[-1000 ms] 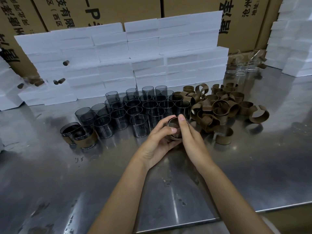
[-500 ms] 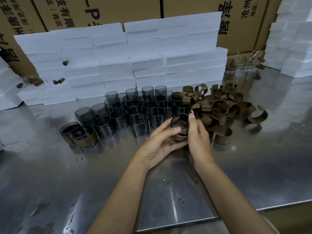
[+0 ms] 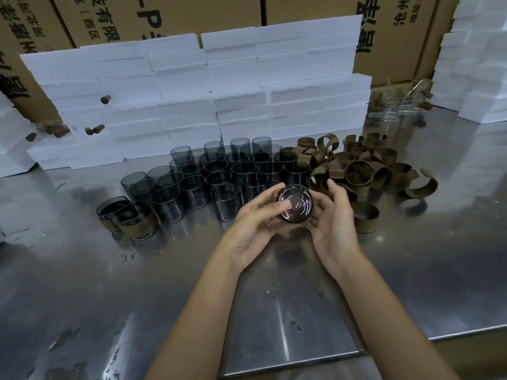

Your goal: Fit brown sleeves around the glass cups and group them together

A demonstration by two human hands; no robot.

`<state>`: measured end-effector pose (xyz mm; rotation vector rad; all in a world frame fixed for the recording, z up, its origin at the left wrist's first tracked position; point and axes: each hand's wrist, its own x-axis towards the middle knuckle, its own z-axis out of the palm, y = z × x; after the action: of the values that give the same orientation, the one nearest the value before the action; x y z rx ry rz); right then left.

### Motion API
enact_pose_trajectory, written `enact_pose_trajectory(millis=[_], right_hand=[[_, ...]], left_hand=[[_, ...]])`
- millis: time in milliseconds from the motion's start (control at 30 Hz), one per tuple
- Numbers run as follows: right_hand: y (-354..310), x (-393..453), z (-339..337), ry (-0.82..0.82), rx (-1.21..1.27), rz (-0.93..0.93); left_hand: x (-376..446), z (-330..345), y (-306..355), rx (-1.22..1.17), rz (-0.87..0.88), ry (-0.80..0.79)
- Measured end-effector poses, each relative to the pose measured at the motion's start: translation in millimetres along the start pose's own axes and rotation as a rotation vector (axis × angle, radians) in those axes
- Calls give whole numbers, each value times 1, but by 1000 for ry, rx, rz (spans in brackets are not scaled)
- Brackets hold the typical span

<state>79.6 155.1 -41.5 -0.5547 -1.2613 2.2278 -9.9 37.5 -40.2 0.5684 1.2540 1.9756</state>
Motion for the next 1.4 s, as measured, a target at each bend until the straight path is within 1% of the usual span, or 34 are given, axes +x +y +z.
enact_pose_trajectory(millis=[67, 167, 233, 367, 433, 500, 600, 700, 867, 1033, 1167, 1233, 1267, 1400], right_hand=[[1, 0, 0, 10, -1, 18], [2, 1, -1, 60, -27, 35], [1, 1, 0, 69, -36, 49], [5, -1, 3, 66, -75, 51], [7, -2, 6, 74, -106, 35], [9, -1, 9, 86, -122, 11], [15, -1, 16, 83, -99, -13], [18, -2, 22, 77, -70, -16], [16, -4, 22, 59, -39, 57], [16, -5, 21, 36, -22, 65], [16, -4, 21, 61, -17, 38], [15, -2, 20, 125, 6, -11], [14, -1, 18, 179, -1, -60], [9, 5, 6, 413, -89, -358]], left_hand=[[0, 0, 1, 22, -3, -5], [-1, 1, 0, 64, -13, -59], [-2, 4, -2, 87, -34, -50], [-4, 15, -3, 168, -92, 74], [-5, 19, -5, 152, -86, 165], [-5, 23, -6, 112, -60, 255], [-3, 26, -9, 122, -1, 363], [-2, 26, -13, 155, 53, 420], [-2, 29, -15, 186, 56, 422], [-1, 28, -16, 189, 82, 429], [2, 25, -17, 235, 83, 418], [4, 24, -16, 272, 69, 380], [4, 23, -15, 285, 58, 336], [-2, 20, -12, 451, -11, 75]])
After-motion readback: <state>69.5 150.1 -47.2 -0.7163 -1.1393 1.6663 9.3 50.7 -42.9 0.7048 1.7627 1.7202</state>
